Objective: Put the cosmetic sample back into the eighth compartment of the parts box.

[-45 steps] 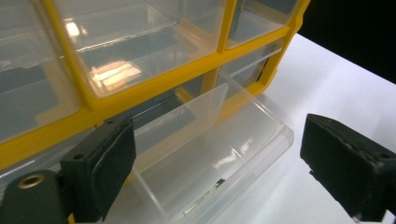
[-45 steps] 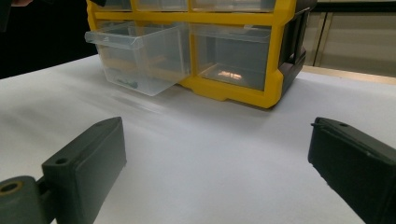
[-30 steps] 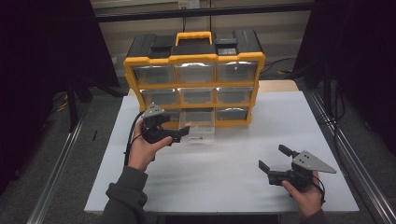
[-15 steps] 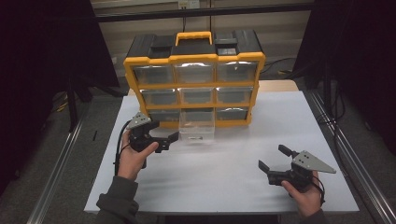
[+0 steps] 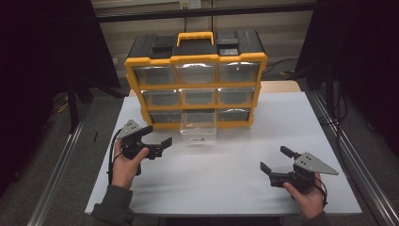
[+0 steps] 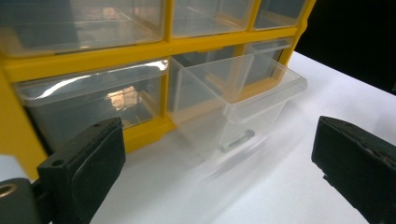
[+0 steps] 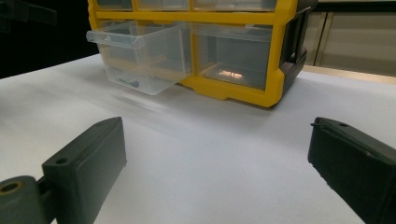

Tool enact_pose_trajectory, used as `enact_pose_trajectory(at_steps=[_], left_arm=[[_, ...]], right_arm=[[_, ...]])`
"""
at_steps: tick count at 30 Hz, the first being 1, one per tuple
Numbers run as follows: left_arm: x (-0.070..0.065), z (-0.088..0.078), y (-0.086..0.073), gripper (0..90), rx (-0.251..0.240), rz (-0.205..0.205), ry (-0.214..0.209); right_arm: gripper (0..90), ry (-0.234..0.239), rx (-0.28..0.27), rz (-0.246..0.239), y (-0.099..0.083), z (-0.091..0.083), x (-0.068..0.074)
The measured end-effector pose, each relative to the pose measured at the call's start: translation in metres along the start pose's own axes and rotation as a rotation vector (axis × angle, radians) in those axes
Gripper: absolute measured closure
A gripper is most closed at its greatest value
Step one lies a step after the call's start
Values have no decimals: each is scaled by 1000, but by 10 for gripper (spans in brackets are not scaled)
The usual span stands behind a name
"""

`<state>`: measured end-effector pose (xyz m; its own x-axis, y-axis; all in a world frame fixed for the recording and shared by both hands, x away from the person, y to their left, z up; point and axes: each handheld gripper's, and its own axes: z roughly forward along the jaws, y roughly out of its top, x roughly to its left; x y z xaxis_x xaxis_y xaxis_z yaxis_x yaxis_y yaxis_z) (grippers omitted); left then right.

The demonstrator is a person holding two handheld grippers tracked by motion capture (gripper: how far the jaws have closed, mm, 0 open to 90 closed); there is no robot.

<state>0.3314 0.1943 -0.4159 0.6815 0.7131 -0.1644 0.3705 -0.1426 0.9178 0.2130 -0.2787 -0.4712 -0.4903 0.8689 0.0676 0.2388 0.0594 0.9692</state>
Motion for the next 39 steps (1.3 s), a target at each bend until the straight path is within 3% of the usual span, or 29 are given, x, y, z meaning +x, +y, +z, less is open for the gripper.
enact_pose_trajectory(at_steps=[1, 2, 4, 5, 9, 14, 15, 20, 25, 26, 39], left_arm=[[1, -1, -1, 31, -5, -5, -13], [1, -2, -2, 31, -7, -9, 12], [2, -5, -5, 31, -9, -5, 15], [4, -6, -6, 31, -6, -7, -4], [6, -10, -13, 30, -7, -8, -3], [8, -16, -18, 31, -11, -12, 6], [8, -16, -19, 31, -17, -16, 25], [11, -21, -26, 31, -26, -32, 10], [13, -25, -29, 31, -25, -23, 23], [13, -26, -30, 31, -29, -23, 42], [17, -40, -40, 31, -31, 5, 32]], right_arm=[[35, 1, 1, 3, 0, 0, 0], [35, -2, -3, 2, 0, 0, 0], [35, 2, -1, 7, 0, 0, 0], [35, 1, -1, 8, 0, 0, 0], [35, -1, -2, 5, 0, 0, 0], [34, 1, 0, 8, 0, 0, 0], [34, 1, 0, 8, 0, 0, 0], [34, -1, -2, 5, 0, 0, 0], [34, -3, -2, 7, 0, -1, -1], [34, -2, -2, 7, 0, -1, 0], [34, -1, -4, 7, 0, 0, 0]])
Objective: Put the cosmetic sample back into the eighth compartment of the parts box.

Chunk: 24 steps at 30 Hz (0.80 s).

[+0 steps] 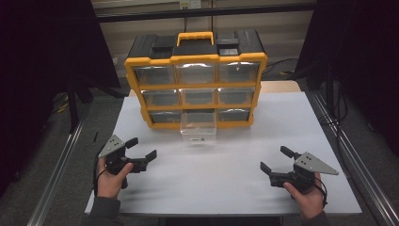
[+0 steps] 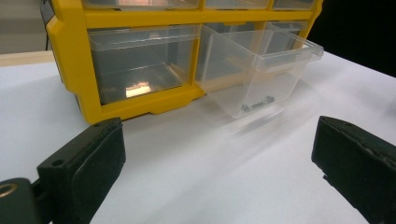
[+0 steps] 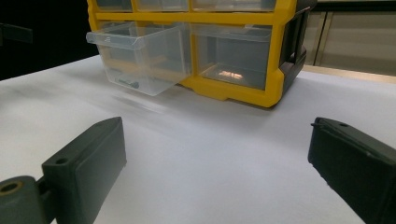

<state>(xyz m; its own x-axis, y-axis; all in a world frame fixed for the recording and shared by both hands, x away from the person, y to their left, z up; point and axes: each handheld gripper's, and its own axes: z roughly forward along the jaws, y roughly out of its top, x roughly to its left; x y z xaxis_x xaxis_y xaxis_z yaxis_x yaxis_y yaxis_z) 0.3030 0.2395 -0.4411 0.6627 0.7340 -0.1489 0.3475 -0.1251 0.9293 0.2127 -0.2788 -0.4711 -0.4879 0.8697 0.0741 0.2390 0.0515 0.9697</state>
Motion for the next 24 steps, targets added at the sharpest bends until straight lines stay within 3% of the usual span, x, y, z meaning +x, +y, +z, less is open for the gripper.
enact_pose_trajectory(at_steps=[12, 24], left_arm=[[5, -14, -15, 31, -14, 4, 12], [6, -15, -15, 30, -51, 0, 26]], right_arm=[[33, 0, 2, 1, -1, 1, 0], [32, 2, 9, -2, -2, 2, -1]])
